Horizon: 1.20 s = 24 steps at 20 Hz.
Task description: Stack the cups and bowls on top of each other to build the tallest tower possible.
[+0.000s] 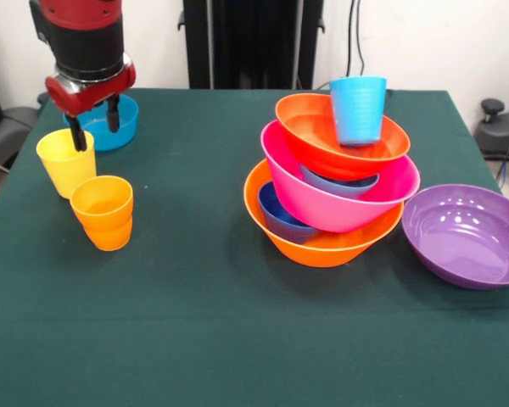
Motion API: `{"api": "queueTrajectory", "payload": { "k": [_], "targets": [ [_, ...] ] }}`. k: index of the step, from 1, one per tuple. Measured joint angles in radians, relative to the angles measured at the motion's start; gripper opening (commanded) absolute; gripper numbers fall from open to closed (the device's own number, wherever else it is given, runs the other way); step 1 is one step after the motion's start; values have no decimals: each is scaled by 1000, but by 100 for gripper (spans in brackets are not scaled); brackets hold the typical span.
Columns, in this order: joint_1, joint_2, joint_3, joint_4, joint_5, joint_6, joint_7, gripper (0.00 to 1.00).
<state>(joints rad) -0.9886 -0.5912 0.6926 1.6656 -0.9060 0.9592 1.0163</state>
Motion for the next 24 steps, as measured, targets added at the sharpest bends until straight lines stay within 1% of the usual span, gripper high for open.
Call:
{"api": "queueTrajectory", "payload": {
  "k": [6, 9, 16, 24],
  "targets": [
    [1, 35, -9, 0, -39, -20, 0, 100],
    [1, 48, -16, 0, -65, -48, 0, 100],
    [1, 49, -28, 0, -91, -71, 0, 100],
    [1, 27, -39, 2, -91, -71, 0, 100]
  ]
}}
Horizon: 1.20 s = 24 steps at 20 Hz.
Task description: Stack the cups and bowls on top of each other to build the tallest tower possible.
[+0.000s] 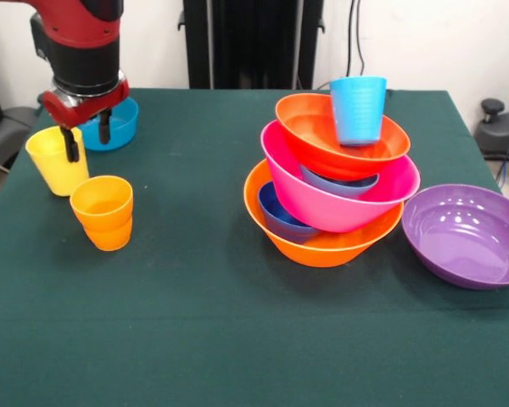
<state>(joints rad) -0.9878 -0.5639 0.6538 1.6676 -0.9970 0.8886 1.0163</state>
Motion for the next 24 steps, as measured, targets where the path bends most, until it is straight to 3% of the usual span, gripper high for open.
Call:
{"api": "queueTrajectory", "payload": {
  "k": [11, 24],
  "targets": [
    [1, -79, -19, 33, 0, 0, 0, 100],
    [2, -111, -19, 74, 1, 0, 0, 100]
  ]
}}
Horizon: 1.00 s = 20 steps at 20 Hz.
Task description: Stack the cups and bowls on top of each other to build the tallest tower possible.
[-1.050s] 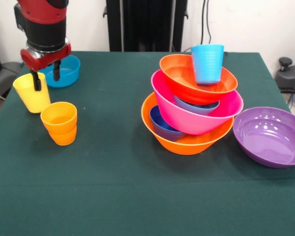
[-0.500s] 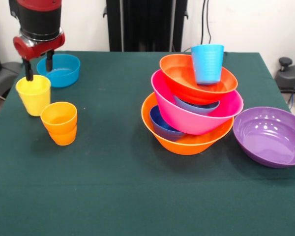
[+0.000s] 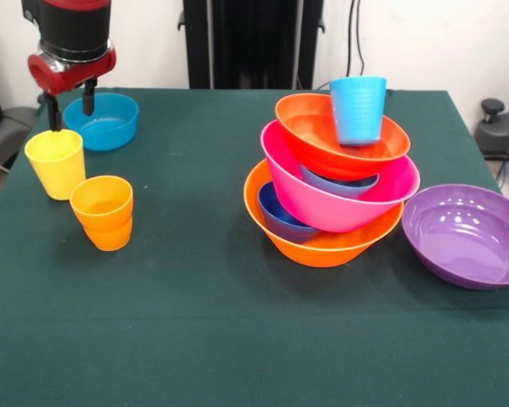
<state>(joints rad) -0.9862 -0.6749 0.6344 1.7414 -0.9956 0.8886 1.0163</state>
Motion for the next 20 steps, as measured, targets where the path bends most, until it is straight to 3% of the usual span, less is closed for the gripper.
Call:
{"api": "queueTrajectory", "payload": {
  "k": [20],
  "targets": [
    [0, 43, -42, 1, 0, -47, 0, 100]
  ]
}}
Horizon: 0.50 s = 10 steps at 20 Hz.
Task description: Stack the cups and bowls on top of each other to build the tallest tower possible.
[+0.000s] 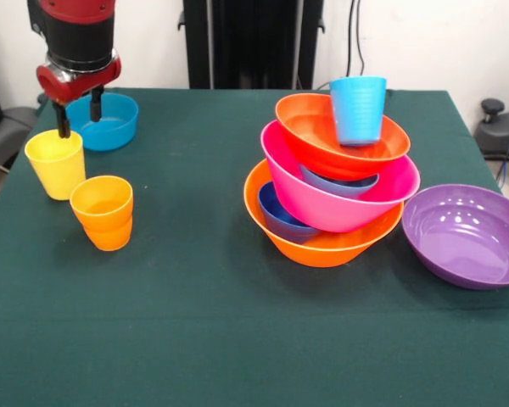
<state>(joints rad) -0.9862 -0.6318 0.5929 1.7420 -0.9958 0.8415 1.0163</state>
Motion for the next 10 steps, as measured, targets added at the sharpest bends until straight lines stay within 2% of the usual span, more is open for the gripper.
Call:
{"api": "queueTrajectory", "payload": {
  "k": [10],
  "targets": [
    [1, 29, -55, 0, -39, -66, 0, 100]
  ]
}}
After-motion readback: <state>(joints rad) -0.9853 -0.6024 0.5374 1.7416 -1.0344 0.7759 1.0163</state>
